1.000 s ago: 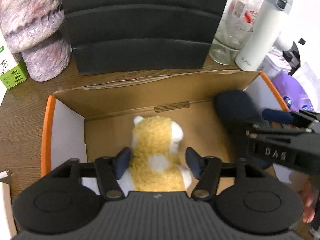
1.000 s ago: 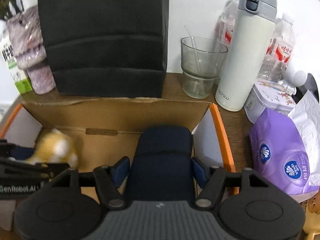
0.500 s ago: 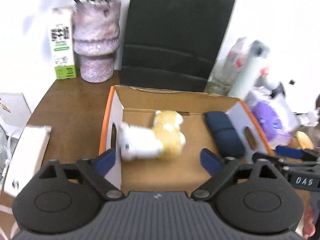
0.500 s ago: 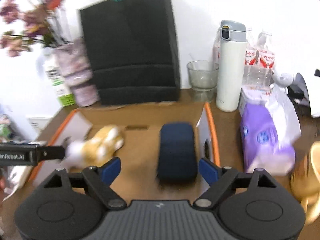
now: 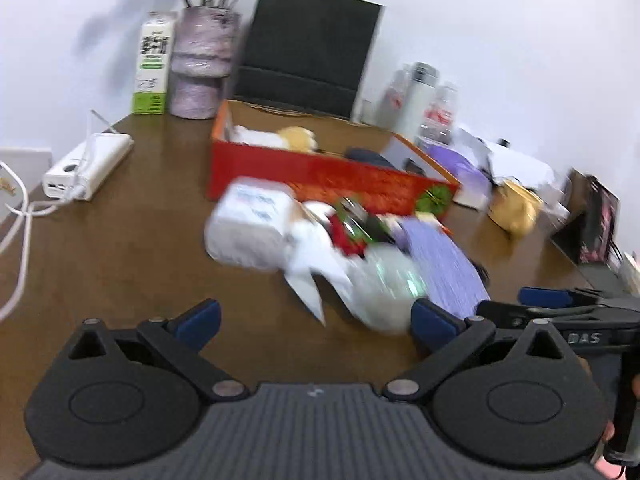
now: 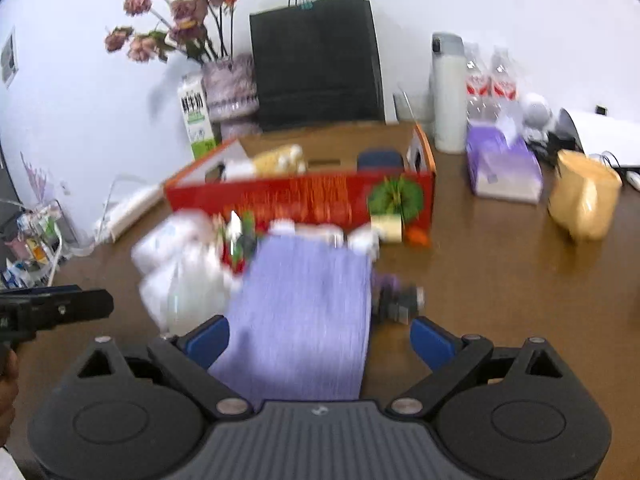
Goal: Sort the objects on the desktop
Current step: 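Withdraw both tools from the box back over the desk, then grasp the white cube charger with the right tool while the left tool grasps the white plastic container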
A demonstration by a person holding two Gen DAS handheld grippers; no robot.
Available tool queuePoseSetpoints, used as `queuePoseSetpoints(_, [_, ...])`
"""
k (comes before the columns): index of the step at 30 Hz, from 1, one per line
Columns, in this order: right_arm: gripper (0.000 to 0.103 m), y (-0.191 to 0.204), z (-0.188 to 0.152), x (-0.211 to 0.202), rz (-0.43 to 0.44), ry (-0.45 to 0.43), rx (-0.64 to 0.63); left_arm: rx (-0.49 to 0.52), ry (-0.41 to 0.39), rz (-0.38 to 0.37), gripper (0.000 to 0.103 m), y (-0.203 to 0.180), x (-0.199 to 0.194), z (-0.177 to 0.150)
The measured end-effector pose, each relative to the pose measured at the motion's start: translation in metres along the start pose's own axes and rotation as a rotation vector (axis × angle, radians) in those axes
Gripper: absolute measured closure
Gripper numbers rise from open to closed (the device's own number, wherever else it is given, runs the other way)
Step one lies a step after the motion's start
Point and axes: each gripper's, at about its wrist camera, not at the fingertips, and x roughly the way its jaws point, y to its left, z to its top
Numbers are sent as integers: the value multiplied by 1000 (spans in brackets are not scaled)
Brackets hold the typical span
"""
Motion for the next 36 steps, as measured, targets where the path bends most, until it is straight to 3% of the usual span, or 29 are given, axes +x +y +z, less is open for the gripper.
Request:
queuePoseSetpoints(5, [6, 1, -18, 2, 13, 2, 18, 85, 30, 9, 0, -14, 15, -19])
queuePoseSetpoints(8, [6, -1, -19, 2, -35, -14, 39, 65, 21, 16, 0, -14, 18, -28])
queuePoseSetpoints(13, [6, -10, -24, 3, 13, 5, 111, 62, 18, 30, 0, -13, 19, -32])
queuePoseSetpoints(18, [6, -11, -28, 0, -2, -39, 139, 38, 28, 27, 0, -10, 21, -33])
queuePoseSetpoints(25, [6, -16, -23, 4, -20, -10, 167, 30, 8, 31, 0, -9, 18, -31])
queuePoseSetpoints(33, [8, -19, 18, 26, -88, -25, 104, 61, -65, 130, 0, 7, 32, 7])
queuePoseSetpoints(36, [12, -17, 37, 48, -99, -9, 82, 42, -57, 150, 0, 18, 44, 20])
